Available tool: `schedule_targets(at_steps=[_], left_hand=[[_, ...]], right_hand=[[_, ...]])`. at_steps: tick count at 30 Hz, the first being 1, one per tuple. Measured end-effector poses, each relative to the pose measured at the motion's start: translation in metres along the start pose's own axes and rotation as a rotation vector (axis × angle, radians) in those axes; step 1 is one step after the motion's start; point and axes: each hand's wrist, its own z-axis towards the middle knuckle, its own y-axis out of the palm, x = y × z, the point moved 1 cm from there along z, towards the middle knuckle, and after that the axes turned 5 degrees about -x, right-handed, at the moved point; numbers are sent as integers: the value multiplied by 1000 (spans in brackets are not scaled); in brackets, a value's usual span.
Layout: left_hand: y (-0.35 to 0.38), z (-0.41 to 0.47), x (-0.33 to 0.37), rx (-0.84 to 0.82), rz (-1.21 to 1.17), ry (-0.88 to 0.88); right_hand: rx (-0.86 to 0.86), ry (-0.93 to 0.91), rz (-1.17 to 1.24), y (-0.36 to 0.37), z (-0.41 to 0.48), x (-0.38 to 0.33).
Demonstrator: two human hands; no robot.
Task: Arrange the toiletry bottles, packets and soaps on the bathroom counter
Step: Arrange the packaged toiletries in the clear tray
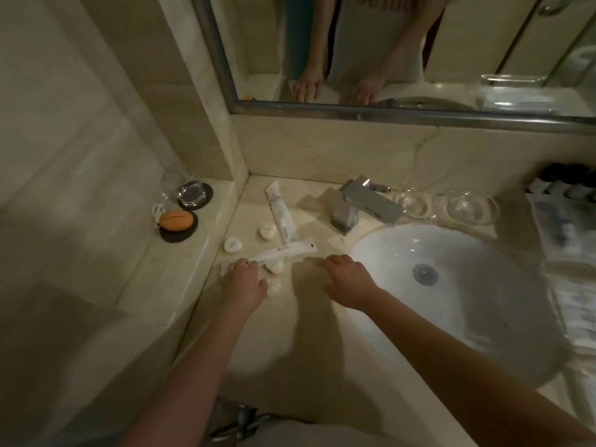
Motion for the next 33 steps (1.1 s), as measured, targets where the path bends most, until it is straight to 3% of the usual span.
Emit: schedule_targets(at_steps=[7,12,20,23,26,30,33], left_hand=[[-3,39,-29,-33,47,100],[2,52,-34,34,89,128],[-14,68,-34,24,-9,80],[-32,66,-26,-59,-106,95],[-42,70,-14,-182,-359,150],[-48,75,-12,-191,-540,139],[-51,78,-24,-92,-615,89]], right_hand=[[-23,-5,-136,-4,75,-31],[-27,-7,-240,8,101,-39],[43,-72,-185,-12,120,-31],[-23,-140,-95,-44,122,-32],[-49,-231,6,-76,127,-40],[186,-287,144,-95,139,-46],[324,-120,298,-81,145,-38]])
